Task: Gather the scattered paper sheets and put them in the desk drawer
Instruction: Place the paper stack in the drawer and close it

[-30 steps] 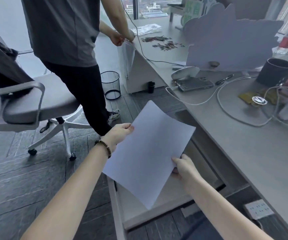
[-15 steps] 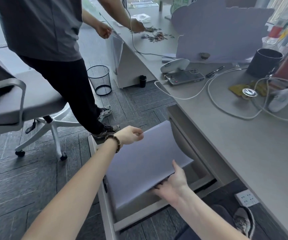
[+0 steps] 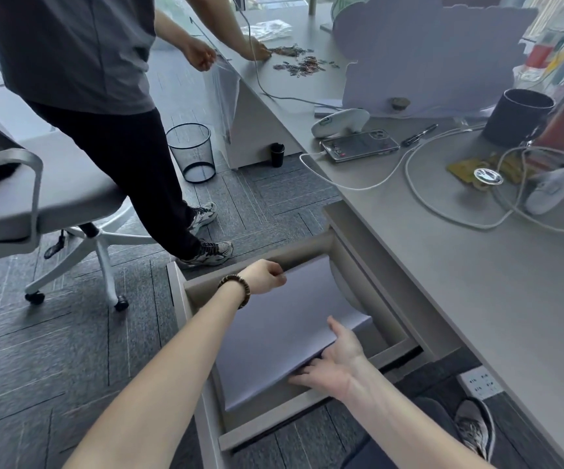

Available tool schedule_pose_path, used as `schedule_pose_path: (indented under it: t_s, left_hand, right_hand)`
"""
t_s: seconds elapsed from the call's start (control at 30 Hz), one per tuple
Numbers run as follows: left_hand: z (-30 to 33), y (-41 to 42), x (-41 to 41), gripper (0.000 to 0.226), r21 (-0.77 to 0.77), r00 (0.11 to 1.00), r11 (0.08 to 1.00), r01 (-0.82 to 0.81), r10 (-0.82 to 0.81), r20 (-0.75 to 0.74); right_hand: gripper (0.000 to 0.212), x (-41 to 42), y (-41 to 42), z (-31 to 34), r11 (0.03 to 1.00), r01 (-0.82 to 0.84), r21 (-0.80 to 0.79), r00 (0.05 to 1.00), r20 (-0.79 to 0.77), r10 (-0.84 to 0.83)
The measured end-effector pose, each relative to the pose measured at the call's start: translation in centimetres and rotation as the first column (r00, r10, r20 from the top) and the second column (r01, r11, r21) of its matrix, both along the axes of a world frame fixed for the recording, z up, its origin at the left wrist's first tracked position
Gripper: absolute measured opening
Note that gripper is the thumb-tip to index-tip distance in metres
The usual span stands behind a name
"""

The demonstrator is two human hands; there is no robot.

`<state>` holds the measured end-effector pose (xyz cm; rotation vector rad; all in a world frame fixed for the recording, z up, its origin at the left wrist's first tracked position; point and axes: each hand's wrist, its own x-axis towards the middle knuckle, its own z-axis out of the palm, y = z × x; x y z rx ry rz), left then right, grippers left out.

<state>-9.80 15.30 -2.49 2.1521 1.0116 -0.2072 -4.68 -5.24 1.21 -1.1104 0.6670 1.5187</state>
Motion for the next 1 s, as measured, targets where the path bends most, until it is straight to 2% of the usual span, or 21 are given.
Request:
schedule_pose_path:
  t_s: [0.1, 0.2, 0.37, 0.47, 0.53, 0.63, 0.7, 0.77, 0.8, 0.83, 0.87, 0.9, 0.93, 0.97, 1.0]
  left_hand:
    - [0.0, 0.0, -0.4, 0.013, 0.059, 0.999, 0.997, -0.043, 0.043, -0.007]
    - [0.4, -0.3, -0.9, 0.022, 0.129, 0.99, 0.984, -0.119, 0.108, 0.089]
    - [1.9, -1.0, -1.6, 0.023, 0.126, 0.962, 0.972, -0.2, 0.171, 0.212]
    - [2.9, -1.6, -2.5, 0.022, 0.111, 0.952, 0.969, -0.221, 0.189, 0.242]
    - [3.3, -1.9, -3.3, 0.021, 0.118, 0.943, 0.963, -0.242, 0.205, 0.264]
    - [4.1, -2.5, -5.1, 0.019, 0.14, 0.903, 0.939, -0.313, 0.249, 0.349]
    - [4.4, -3.2, -6.9, 0.02, 0.167, 0.846, 0.901, -0.4, 0.293, 0.445]
    - [4.7, -4.1, -8.8, 0.023, 0.247, 0.785, 0.829, -0.502, 0.317, 0.531]
    - [4.4, -4.3, -9.7, 0.028, 0.285, 0.761, 0.784, -0.552, 0.333, 0.557]
    - [3.9, -4.5, -10.7, 0.035, 0.302, 0.745, 0.746, -0.594, 0.369, 0.555]
    - [3.6, -5.0, -11.5, 0.044, 0.278, 0.727, 0.722, -0.633, 0.432, 0.534]
    - [3.1, -5.3, -12.2, 0.055, 0.212, 0.7, 0.707, -0.674, 0.521, 0.489]
    - [2.6, -5.7, -12.8, 0.063, 0.126, 0.667, 0.691, -0.711, 0.607, 0.432]
    - [2.4, -6.4, -13.2, 0.069, 0.026, 0.636, 0.676, -0.736, 0.678, 0.368]
    - [1.8, -7.0, -13.7, 0.071, -0.093, 0.592, 0.646, -0.758, 0.74, 0.318]
  right_hand:
    - [0.063, 0.1, -0.2, -0.1, 0.998, -0.06, 0.022, 0.998, 0.009, 0.06]
    - [0.058, -0.1, -0.7, 0.5, 0.997, -0.082, 0.011, 0.997, 0.014, 0.082]
    - [0.08, 0.3, -1.1, 1.5, 0.997, -0.005, 0.078, 0.999, -0.043, 0.008]
    - [0.084, 0.6, -1.0, 2.4, 0.993, 0.051, 0.111, 0.998, -0.046, -0.046]
    - [0.082, 0.9, -1.0, 2.7, 0.988, 0.022, 0.154, 0.999, -0.028, -0.018]
    - [0.062, 1.5, -0.8, 4.2, 0.967, -0.1, 0.235, 0.993, 0.086, 0.082]
    - [0.042, 2.2, -0.6, 5.7, 0.943, -0.235, 0.234, 0.937, 0.311, 0.157]
    - [0.033, 3.4, -0.3, 7.3, 0.916, -0.343, 0.21, 0.793, 0.588, 0.162]
    - [0.03, 4.0, -0.3, 8.3, 0.905, -0.384, 0.184, 0.673, 0.727, 0.138]
    - [0.026, 4.8, -0.4, 9.2, 0.896, -0.421, 0.14, 0.507, 0.856, 0.104]
    - [0.022, 5.8, -0.7, 10.0, 0.89, -0.451, 0.06, 0.29, 0.954, 0.082]
    - [0.019, 7.0, -0.9, 10.5, 0.889, -0.454, -0.059, 0.033, 0.996, 0.083]
    - [0.017, 8.2, -1.2, 10.9, 0.889, -0.414, -0.193, -0.219, 0.97, 0.108]
    - [0.016, 9.5, -1.5, 11.0, 0.889, -0.34, -0.308, -0.429, 0.892, 0.145]
    - [0.018, 10.9, -1.7, 10.9, 0.882, -0.255, -0.397, -0.58, 0.792, 0.188]
